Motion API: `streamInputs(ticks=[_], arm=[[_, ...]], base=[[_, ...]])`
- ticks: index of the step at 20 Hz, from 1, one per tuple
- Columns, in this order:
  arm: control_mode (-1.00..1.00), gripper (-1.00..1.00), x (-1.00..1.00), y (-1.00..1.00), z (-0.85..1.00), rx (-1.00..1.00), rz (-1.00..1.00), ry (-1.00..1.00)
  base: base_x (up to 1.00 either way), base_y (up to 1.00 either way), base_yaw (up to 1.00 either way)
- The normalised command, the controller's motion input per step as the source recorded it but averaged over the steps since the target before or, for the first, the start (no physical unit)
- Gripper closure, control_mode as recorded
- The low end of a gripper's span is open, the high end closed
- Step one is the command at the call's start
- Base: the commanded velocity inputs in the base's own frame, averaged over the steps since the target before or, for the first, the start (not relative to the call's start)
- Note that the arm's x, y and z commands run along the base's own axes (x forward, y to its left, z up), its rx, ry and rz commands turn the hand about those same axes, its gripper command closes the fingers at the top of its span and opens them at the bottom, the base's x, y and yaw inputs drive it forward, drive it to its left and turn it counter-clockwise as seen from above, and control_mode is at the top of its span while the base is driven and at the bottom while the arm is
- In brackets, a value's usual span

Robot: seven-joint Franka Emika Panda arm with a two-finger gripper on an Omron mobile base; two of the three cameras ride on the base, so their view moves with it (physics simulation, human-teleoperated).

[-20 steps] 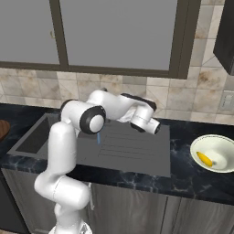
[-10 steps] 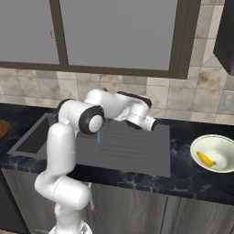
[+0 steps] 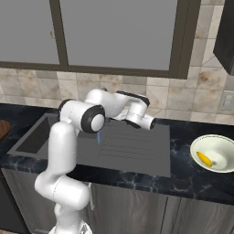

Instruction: Pick the kiwis from the sink and place them in one bowl. Place the lemon wedge in the other bowl. Then turn off the sink faucet.

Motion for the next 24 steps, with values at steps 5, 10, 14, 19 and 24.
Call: streamInputs(ticks=[5,10,14,19,24], arm=[[-1.0,-1.0,0.27,-0.09,-0.18,0.0,0.0,0.03],[-1.0,-1.0,0.42,-0.12,-0.23,0.0,0.0,0.0],[-1.0,-1.0,0.45,0.0,-0.27,0.0,0.0,0.0],[-1.0,-1.0,0.34,0.0,-0.21,0.0,0.0,0.0],[-1.0,-1.0,0.3,0.0,-0.19,0.0,0.0,0.0]], base=[[0.0,0.0,0.0],[0.0,0.0,0.0],[0.0,0.0,0.0],[0.0,0.0,0.0],[0.0,0.0,0.0]])
